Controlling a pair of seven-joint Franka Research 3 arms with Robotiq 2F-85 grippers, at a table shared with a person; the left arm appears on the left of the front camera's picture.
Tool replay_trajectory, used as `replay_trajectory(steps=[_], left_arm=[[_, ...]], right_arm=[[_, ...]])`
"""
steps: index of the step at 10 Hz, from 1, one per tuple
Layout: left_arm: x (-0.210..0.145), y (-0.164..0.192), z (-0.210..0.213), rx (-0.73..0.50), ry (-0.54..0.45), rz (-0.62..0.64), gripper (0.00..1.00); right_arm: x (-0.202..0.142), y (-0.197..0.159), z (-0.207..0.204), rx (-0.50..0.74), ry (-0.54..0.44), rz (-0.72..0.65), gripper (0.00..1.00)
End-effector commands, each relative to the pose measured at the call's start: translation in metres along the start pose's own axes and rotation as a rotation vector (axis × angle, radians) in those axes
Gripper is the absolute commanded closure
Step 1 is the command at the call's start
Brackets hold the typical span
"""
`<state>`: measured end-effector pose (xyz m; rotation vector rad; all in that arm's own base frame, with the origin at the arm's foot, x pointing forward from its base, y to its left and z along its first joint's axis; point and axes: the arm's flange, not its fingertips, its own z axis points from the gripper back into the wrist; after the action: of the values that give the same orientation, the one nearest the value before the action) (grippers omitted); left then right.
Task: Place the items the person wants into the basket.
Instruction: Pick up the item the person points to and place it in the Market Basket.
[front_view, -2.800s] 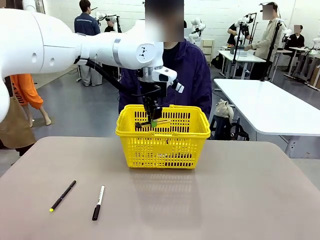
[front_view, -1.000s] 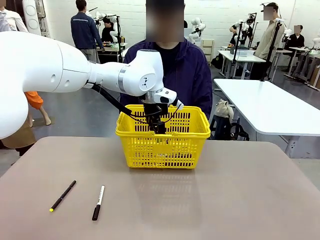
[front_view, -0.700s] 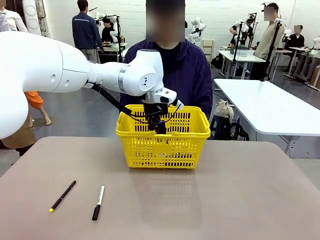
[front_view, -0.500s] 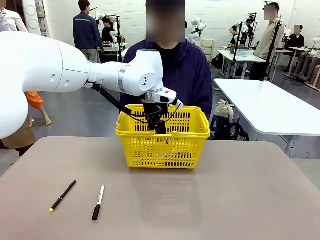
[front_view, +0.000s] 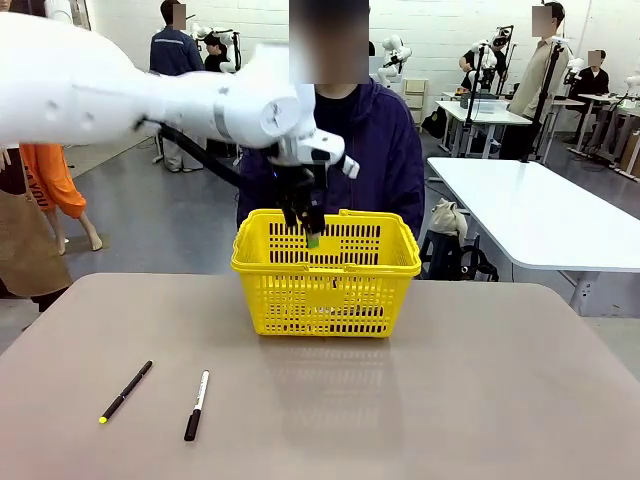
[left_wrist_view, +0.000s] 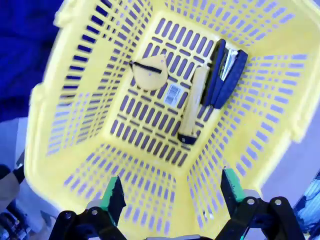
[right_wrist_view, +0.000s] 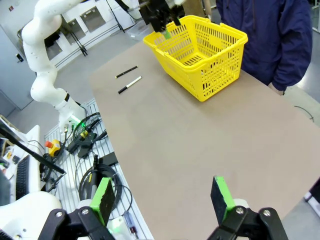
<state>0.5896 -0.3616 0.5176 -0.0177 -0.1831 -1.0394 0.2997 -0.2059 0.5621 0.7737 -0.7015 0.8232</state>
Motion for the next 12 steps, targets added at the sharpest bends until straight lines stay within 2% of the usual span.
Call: replay_trajectory(steps=[1,3,7,10,12], left_arm=[[-0.061,-0.019,0.047,-0.005,-0.051,0.044,0.0],[-0.109,-0.026,0.083,0.001,-0.087,0.086,0.0],[-0.177,-0.034,0.096,0.014,-0.126,0.153,0.0],[-0.189,-0.037,0.092,0.007,-0.12,0.183,0.0],[-0.184,-0.034,0.095,0.03,-0.086,0.184,0.0]], right_arm=[[0.001,-0.001,0.0,0.008,-0.03,0.012,0.0],[0.001,-0.001,0.0,0.008,-0.03,0.012,0.0],[0.001,-0.001,0.0,0.008,-0.03,0.012,0.0],[0.001,-0.001,0.0,0.008,-0.03,0.012,0.0],[0.001,-0.001,0.0,0.008,-0.03,0.012,0.0]])
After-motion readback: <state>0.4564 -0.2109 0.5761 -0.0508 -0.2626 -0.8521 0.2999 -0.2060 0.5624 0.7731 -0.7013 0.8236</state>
